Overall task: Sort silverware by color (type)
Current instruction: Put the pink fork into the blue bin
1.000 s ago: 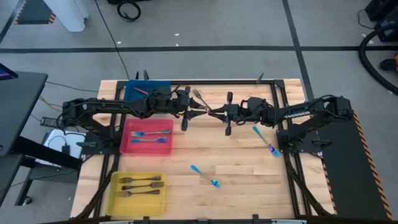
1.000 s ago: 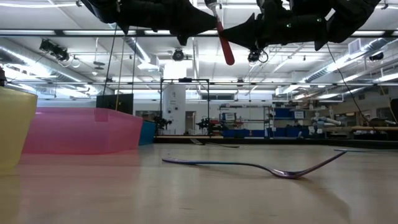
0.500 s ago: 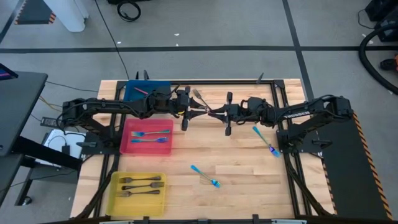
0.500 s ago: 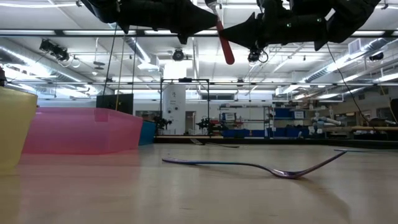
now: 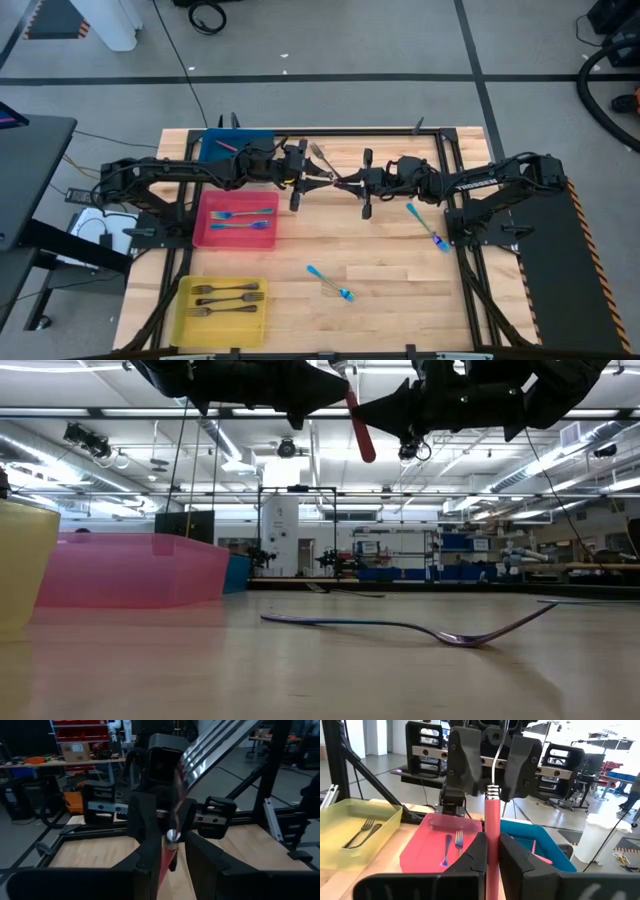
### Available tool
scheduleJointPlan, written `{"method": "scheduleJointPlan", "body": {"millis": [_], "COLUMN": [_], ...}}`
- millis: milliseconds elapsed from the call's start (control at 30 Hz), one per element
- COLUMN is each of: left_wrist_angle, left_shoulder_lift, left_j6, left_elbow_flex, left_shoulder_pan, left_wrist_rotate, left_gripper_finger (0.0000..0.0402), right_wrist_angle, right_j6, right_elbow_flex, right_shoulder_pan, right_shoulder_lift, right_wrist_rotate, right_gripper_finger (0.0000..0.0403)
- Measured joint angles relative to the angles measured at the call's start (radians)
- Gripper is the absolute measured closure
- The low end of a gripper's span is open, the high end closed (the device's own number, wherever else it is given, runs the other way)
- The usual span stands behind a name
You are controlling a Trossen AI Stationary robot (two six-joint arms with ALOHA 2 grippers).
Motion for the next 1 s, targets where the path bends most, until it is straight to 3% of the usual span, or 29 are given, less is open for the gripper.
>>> {"method": "scheduleJointPlan", "body": {"millis": [433,700,900,1000], "left_wrist_angle": [0.026,0.013,0.012,0.011], "left_shoulder_lift": [0.002,0.004,0.004,0.004], "left_j6": [-0.002,0.025,0.048,0.049], "left_elbow_flex": [0.0,0.0,0.0,0.0], "left_shoulder_pan": [-0.001,-0.001,-0.001,0.001], "left_wrist_rotate": [0.015,0.017,0.016,0.012], "left_gripper_finger": [0.0311,0.0381,0.0379,0.0379], "right_wrist_angle": [0.067,0.048,0.047,0.047], "right_j6": [0.007,0.015,0.015,0.018], "right_elbow_flex": [0.042,0.052,0.052,0.052], "right_shoulder_pan": [0.0,0.0,0.0,0.003], "right_shoulder_lift": [0.092,0.098,0.098,0.098], "right_wrist_rotate": [-0.041,-0.039,-0.039,0.012], "right_gripper_finger": [0.0372,0.0367,0.0346,0.0338]}}
